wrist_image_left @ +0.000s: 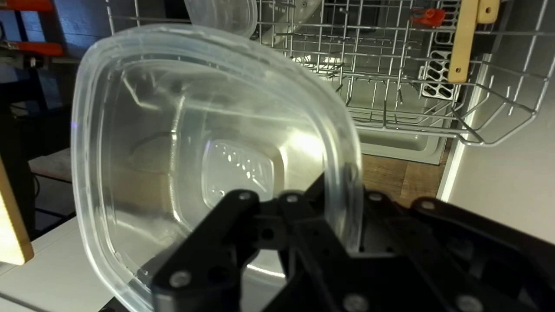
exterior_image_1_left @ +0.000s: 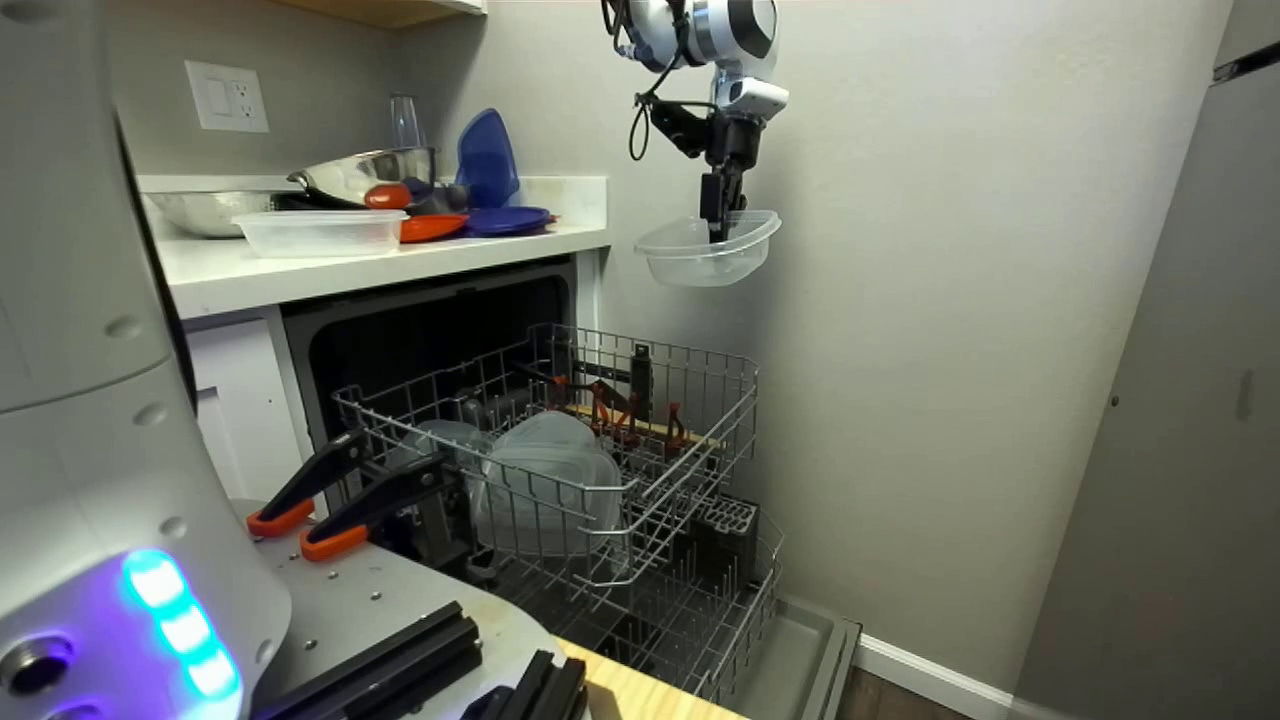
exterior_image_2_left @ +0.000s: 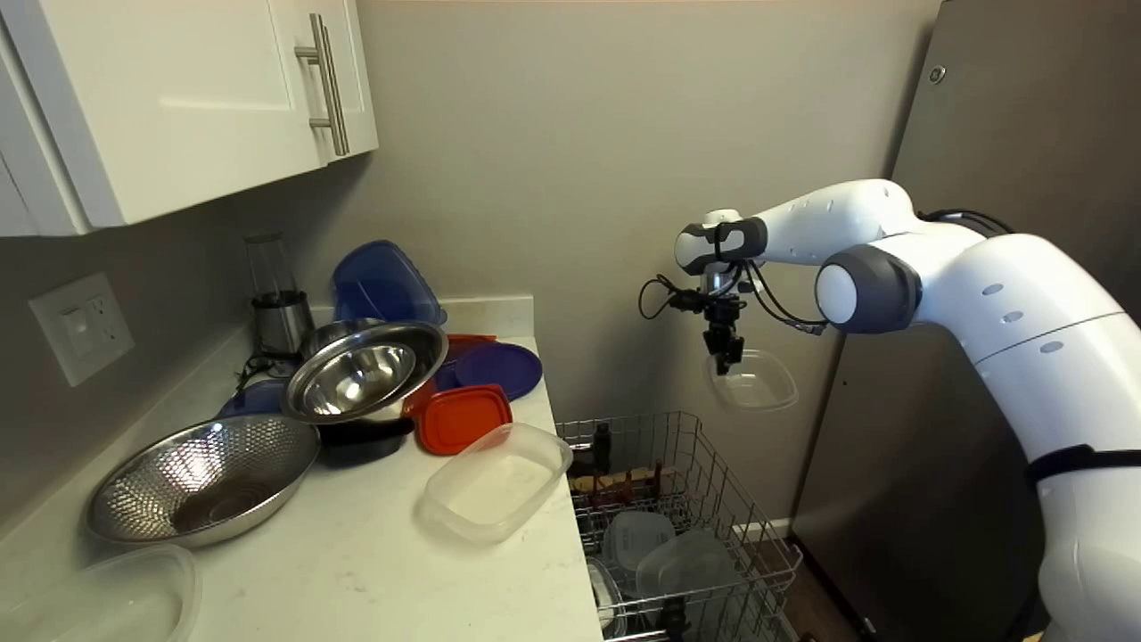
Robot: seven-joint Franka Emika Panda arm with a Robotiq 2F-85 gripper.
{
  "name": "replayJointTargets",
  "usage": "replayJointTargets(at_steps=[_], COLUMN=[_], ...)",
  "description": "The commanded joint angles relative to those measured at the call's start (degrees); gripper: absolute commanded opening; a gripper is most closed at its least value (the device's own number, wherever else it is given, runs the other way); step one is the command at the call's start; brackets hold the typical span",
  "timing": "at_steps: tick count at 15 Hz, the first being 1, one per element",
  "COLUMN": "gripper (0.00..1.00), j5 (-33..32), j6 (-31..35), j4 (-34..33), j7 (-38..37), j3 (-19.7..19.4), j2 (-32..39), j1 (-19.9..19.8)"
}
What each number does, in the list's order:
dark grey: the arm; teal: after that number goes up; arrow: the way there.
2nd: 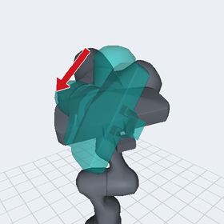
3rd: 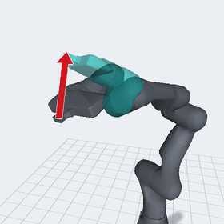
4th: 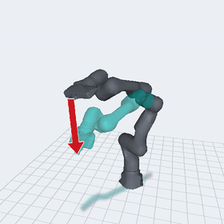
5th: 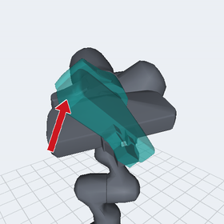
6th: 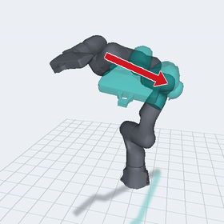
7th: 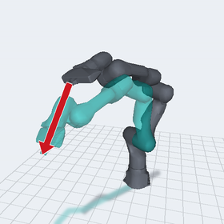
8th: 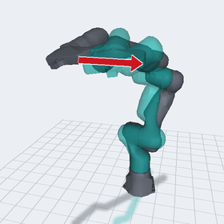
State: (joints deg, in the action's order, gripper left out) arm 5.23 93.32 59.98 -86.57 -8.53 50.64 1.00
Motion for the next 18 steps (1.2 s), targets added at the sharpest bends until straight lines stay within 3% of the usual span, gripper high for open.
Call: replayJointTargets(at_steps=[1, 7, 13, 18], gripper=[0.01, 0.01, 0.01, 0.01], j5=[-0.54, 7.01, 14.01, 15.80], j6=[-0.19, 2.95, 7.57, 13.77], j4=[-0.26, 1.37, 2.74, 4.57], j7=[-0.21, -7.04, -23.58, -39.51], j3=[0.74, 2.81, 5.02, 6.11], j2=[0.05, -1.20, -1.75, -2.39], j1=[-0.47, -2.32, -0.96, 1.29])
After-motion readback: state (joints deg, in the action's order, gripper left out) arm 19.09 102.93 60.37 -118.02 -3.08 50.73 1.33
